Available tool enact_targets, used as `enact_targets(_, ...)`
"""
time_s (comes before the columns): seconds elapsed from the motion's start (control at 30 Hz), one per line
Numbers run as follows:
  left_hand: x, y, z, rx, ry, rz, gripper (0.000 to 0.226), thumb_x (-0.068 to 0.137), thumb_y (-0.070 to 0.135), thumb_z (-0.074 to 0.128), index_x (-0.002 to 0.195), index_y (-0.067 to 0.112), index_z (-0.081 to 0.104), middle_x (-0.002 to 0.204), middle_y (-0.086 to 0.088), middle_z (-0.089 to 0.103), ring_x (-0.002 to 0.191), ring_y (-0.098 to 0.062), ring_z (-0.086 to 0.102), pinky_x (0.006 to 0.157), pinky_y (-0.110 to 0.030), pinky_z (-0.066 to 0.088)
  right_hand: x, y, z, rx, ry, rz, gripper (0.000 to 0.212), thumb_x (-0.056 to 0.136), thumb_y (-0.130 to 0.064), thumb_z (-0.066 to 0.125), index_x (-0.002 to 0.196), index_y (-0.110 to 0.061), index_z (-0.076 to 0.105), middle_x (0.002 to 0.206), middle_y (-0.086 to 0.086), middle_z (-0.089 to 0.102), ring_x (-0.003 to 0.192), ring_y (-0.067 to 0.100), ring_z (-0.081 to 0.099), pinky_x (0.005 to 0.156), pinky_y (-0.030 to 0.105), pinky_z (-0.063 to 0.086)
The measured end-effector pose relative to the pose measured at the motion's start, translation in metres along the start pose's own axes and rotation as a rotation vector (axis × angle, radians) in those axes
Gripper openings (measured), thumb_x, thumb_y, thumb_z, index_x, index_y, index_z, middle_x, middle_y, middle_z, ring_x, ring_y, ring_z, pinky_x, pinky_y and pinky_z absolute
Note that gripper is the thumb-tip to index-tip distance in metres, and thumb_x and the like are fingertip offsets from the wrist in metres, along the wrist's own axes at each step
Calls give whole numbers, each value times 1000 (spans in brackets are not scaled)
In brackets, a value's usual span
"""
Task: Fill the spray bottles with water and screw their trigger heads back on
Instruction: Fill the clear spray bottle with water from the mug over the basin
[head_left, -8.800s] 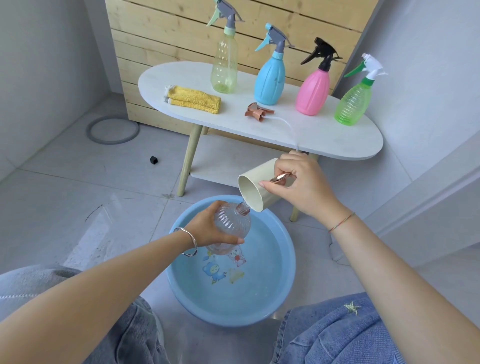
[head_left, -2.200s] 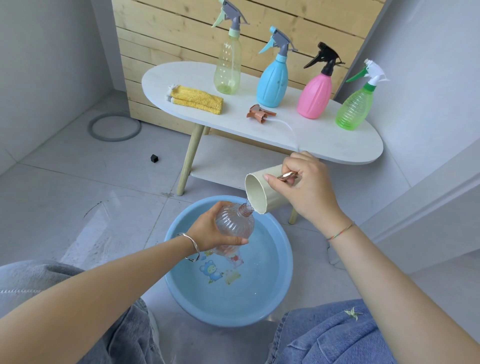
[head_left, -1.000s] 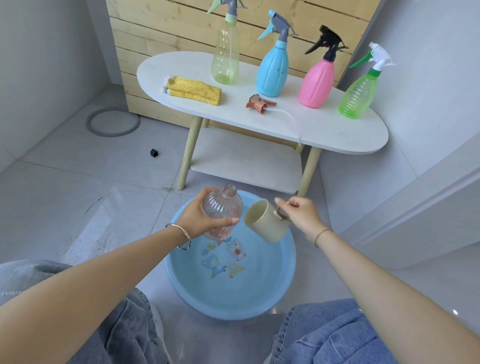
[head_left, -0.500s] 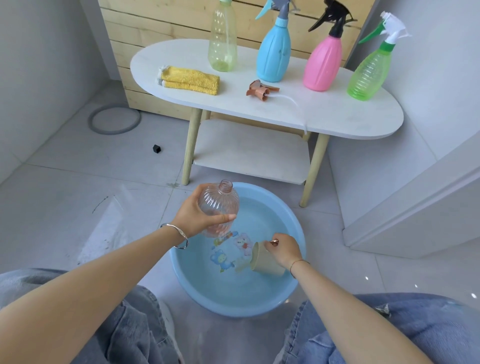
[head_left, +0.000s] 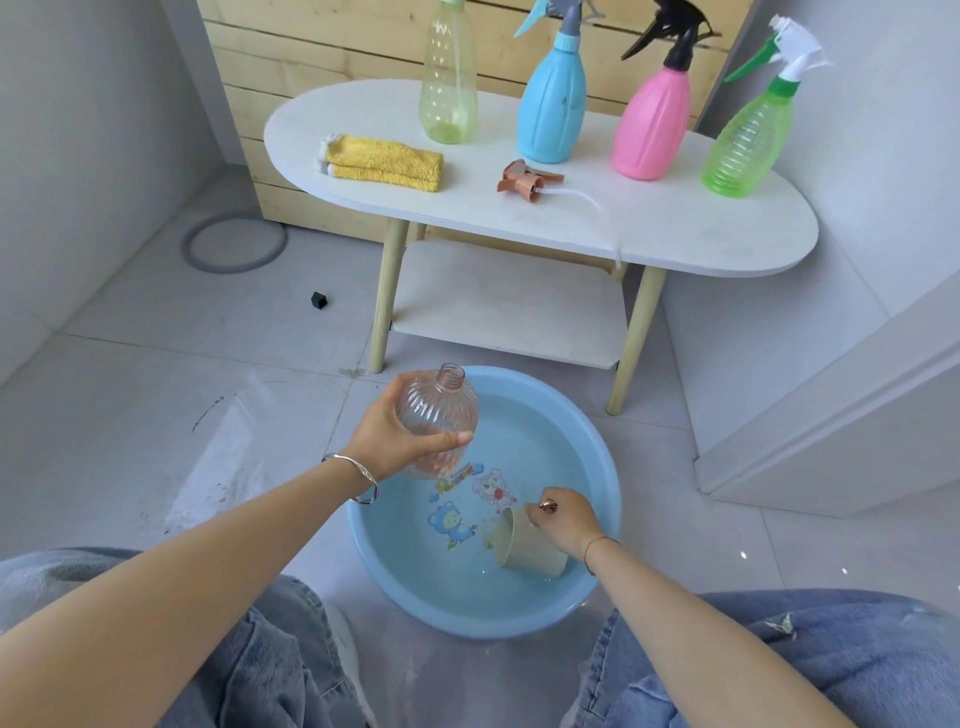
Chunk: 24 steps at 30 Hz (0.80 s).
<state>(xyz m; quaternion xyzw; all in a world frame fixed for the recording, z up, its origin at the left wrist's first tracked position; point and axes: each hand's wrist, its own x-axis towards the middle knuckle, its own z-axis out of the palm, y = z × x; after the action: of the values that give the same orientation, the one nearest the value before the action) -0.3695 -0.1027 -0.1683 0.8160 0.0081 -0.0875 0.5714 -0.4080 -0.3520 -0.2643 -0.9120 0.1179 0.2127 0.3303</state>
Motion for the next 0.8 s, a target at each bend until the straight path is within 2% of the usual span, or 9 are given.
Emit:
enact_targets(0.17,0,2,0,-15,27,0,101,37,63,87,125,29,50,122,11,58,115,-9,53,97,-24,40,-7,-7,-11,265,89,102,35,76,-13,62,52,-15,37,57,2,39,56,17,35,52,24,29)
enact_targets(0.3,0,4,0,-30,50,-4,91,46,47,91,125,29,49,120,10,57,114,-9,51,94,-22,37,-12,-16,-23,424,164,86,42,79,-8,61,52,-18,30,47,-7,28,53,14,25,45,19,22)
enact_targets(0.37,0,4,-1,-51,54,0,86,46,45,92,120,32,50,115,16,57,112,-7,52,92,-19,38,-14,-23,-32,479,216,73,43,80,-7,61,52,-19,29,44,-11,24,52,13,22,41,19,19)
enact_targets(0.47,-2,6,0,-71,59,0,84,46,45,93,117,36,49,112,22,55,111,-5,52,89,-17,38,-17,-36,-51,543,271,51,41,79,-8,62,54,-18,32,49,-7,24,48,9,21,40,19,17)
enact_targets(0.53,-3,9,0,-82,71,12,77,52,37,91,116,34,49,110,22,55,110,-6,52,91,-21,38,-17,-43,-66,599,305,33,35,81,-10,63,59,-17,37,54,-4,26,52,10,23,43,20,20)
enact_targets(0.6,-4,11,0,-89,73,25,75,55,33,91,117,33,49,110,23,54,109,-5,52,92,-21,37,-18,-52,-83,649,336,6,24,81,-15,65,66,-13,46,61,2,27,62,15,26,52,27,21)
enact_targets(0.67,-5,12,1,-95,63,34,80,51,38,91,119,31,50,112,21,55,111,-6,52,94,-22,38,-20,-61,-99,699,358,-20,19,77,-22,68,73,-12,52,70,5,32,69,18,28,57,31,20)
enact_targets(0.8,-6,15,1,-102,52,41,95,37,57,90,119,32,51,114,19,58,112,-6,53,96,-24,40,-25,-80,-131,780,362,-87,13,82,-20,68,74,-12,61,79,5,46,72,16,41,64,24,33)
